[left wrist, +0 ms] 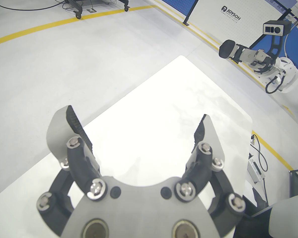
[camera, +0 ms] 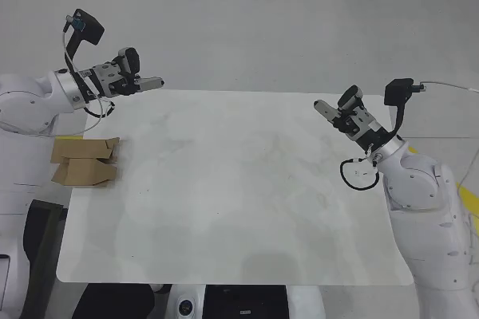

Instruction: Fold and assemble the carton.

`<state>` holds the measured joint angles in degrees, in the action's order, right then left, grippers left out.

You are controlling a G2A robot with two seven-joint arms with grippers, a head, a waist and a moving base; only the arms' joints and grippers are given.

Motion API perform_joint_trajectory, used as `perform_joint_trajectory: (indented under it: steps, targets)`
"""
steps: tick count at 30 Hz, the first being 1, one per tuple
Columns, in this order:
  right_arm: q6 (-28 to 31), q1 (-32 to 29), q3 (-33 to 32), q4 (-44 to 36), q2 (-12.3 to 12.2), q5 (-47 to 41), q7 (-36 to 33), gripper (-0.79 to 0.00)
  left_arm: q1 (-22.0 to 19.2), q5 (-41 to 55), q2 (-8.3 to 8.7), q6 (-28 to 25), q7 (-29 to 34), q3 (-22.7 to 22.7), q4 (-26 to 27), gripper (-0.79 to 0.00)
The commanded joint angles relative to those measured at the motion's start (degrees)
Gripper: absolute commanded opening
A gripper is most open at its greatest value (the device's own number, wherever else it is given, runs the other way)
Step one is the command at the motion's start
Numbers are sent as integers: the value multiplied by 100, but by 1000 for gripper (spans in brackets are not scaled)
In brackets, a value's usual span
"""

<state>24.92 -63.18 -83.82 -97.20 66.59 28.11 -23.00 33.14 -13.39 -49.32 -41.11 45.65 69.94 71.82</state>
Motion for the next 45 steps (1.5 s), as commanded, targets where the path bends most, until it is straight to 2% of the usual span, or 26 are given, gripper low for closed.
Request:
perform_joint_trajectory:
  steps: [1, 10, 17, 24, 33, 40, 45]
  targets:
    - [0, 0, 0, 0, 0, 0, 0, 0, 0, 0, 0, 0, 0, 0, 0, -1]
    - [0, 0, 0, 0, 0, 0, 0, 0, 103, 103, 3, 127, -80, 18, -5, 0]
    - [0, 0, 0, 0, 0, 0, 0, 0, 100, 1052, 80, 368, 715, 198, -365, 0]
    - [0, 0, 0, 0, 0, 0, 0, 0, -153, 2164, 85, 728, 1487, 239, -1368, 0]
    - [0, 0, 0, 0, 0, 0, 0, 0, -659, 2653, 63, 618, 2075, 192, -2779, 0]
    - [0, 0, 0, 0, 0, 0, 0, 0, -1074, 2357, 70, 555, 2052, 119, -3862, 0]
    - [0, 0, 0, 0, 0, 0, 0, 0, -1333, 2029, 100, 513, 1764, 98, -4621, 0]
